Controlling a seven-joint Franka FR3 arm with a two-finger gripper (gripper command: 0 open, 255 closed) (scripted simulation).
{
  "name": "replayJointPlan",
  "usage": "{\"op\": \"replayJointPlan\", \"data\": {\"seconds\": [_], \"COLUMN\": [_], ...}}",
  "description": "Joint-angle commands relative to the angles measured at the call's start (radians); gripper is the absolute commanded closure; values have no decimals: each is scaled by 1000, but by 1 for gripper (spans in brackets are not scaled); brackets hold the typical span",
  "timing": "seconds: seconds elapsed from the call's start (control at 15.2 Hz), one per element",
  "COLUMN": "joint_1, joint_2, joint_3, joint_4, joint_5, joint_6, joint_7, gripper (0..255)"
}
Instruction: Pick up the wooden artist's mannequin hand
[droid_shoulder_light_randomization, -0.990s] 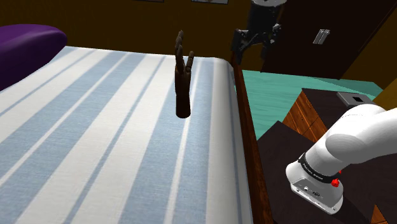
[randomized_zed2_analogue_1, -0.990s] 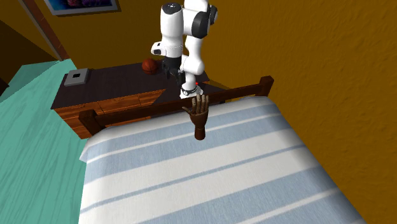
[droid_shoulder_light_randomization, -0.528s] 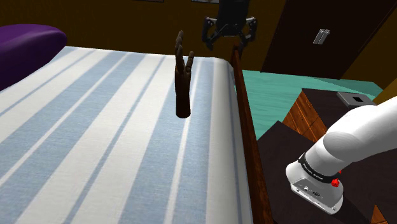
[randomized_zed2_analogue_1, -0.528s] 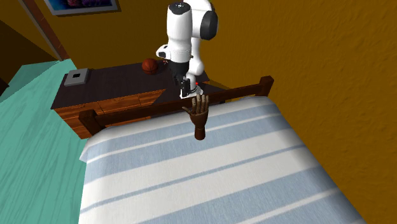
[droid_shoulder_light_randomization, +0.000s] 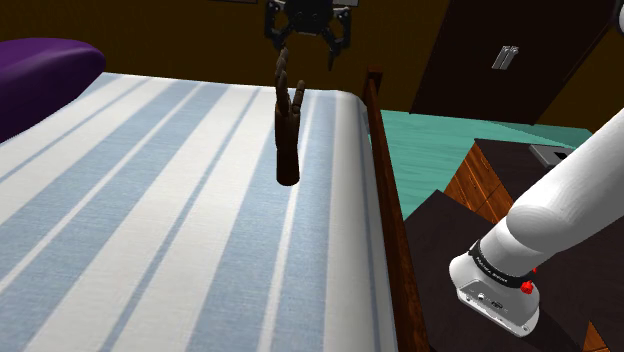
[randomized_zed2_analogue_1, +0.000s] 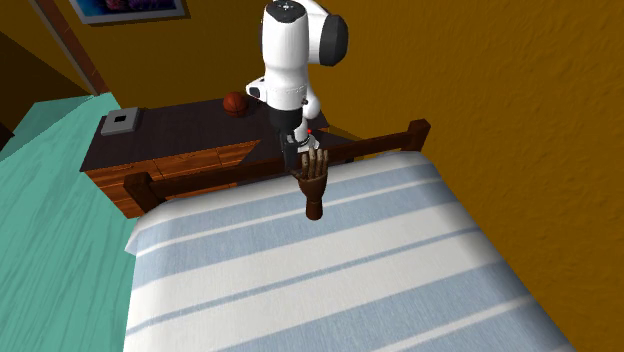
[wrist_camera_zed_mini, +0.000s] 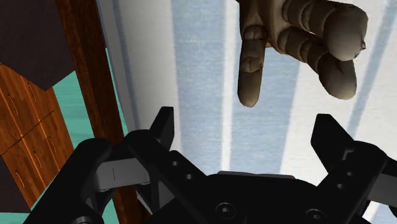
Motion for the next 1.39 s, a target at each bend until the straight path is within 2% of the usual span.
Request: {"op": "replayJointPlan", "data": {"seconds": [0.0, 0.4, 0.53, 0.59, 1.19, 1.32], "joint_1": [4, -1, -1, -1, -1, 0], "joint_2": [24, -12, -12, -10, -11, -2], "joint_3": [8, -1, -1, -1, -1, 1], "joint_4": [14, -109, -109, -108, -109, -74], "joint_5": [-14, 8, 8, 7, 8, 2], "joint_6": [7, 104, 104, 104, 104, 75], "joint_7": [35, 24, 24, 25, 24, 26], "gripper": [0, 0, 0, 255, 255, 255]}}
